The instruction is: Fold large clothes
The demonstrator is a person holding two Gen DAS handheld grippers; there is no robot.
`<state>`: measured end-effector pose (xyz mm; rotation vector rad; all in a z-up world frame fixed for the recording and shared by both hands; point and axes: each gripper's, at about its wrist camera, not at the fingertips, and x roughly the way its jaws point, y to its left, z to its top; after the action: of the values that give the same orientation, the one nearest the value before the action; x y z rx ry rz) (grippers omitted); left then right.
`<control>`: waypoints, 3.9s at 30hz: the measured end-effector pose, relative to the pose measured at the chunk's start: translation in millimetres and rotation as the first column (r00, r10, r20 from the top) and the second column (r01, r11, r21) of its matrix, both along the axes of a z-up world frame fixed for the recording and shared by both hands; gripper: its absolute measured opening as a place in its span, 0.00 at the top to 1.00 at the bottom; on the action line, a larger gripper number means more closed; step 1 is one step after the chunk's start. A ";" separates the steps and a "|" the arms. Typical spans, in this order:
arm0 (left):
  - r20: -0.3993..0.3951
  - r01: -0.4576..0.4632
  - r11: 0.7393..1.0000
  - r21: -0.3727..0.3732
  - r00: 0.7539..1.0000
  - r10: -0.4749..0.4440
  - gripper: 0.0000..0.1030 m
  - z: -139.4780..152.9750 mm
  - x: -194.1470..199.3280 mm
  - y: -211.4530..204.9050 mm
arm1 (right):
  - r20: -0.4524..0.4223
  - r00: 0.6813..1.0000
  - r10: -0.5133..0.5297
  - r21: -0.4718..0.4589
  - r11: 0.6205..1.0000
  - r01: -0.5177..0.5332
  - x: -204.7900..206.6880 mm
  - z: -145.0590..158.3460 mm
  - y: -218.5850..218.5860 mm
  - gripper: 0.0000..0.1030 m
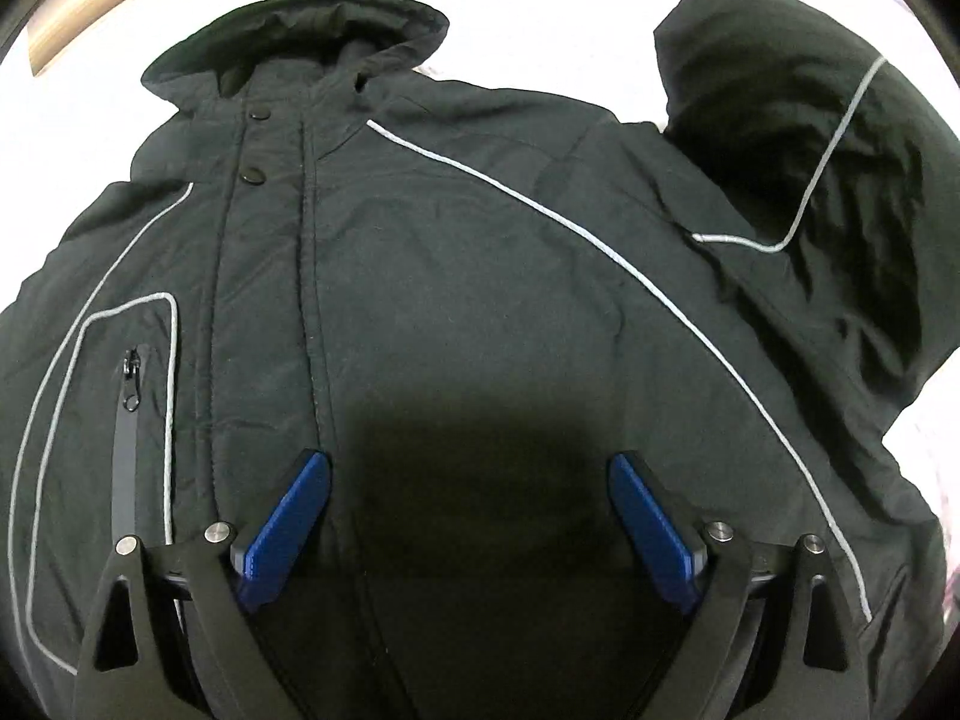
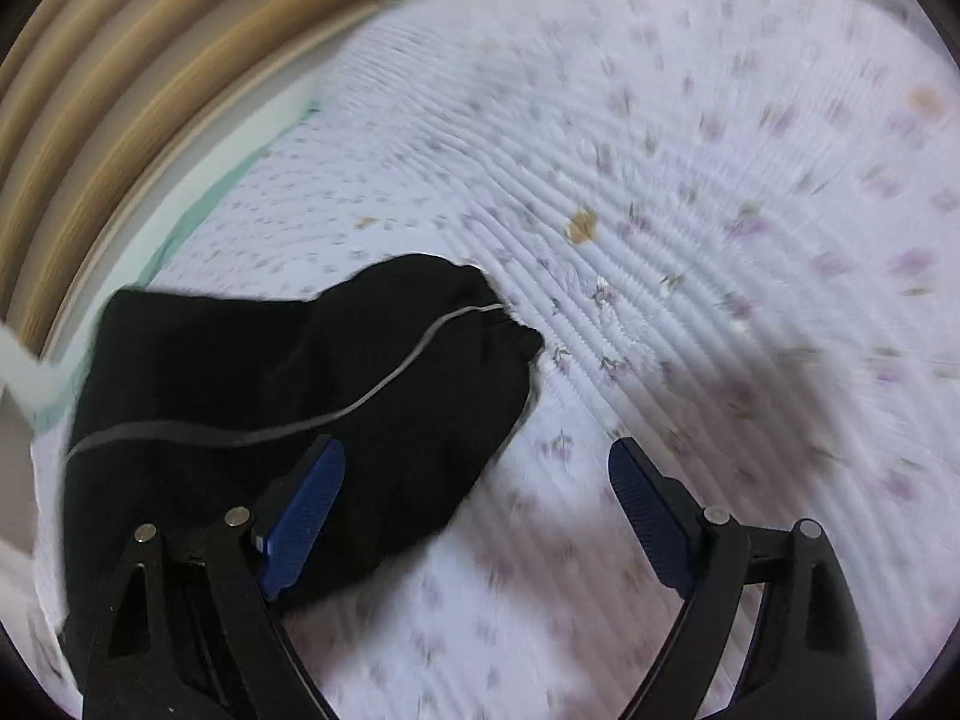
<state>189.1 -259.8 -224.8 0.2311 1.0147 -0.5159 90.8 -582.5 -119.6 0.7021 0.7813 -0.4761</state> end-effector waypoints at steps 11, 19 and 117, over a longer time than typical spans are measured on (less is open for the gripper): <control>0.003 0.043 0.999 0.005 0.999 -0.043 0.10 33.1 -6.0 -1.0 | 0.036 0.998 0.042 0.039 0.998 -0.044 53.7 -26.6 -4.2 0.72; 0.029 0.222 0.960 -0.169 0.975 -0.221 0.10 116.1 -14.7 -75.8 | 0.111 0.994 0.004 -0.245 0.969 0.024 -22.3 76.3 -18.7 0.76; -0.160 -0.279 0.926 -0.255 0.956 0.244 0.71 69.8 74.5 312.3 | -0.390 0.756 0.526 -0.292 0.707 -0.643 123.0 -42.3 363.1 0.21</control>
<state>263.6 52.5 -155.0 -0.1875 1.0642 -0.4243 213.8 -219.4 -161.9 -0.0463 1.0803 -0.1279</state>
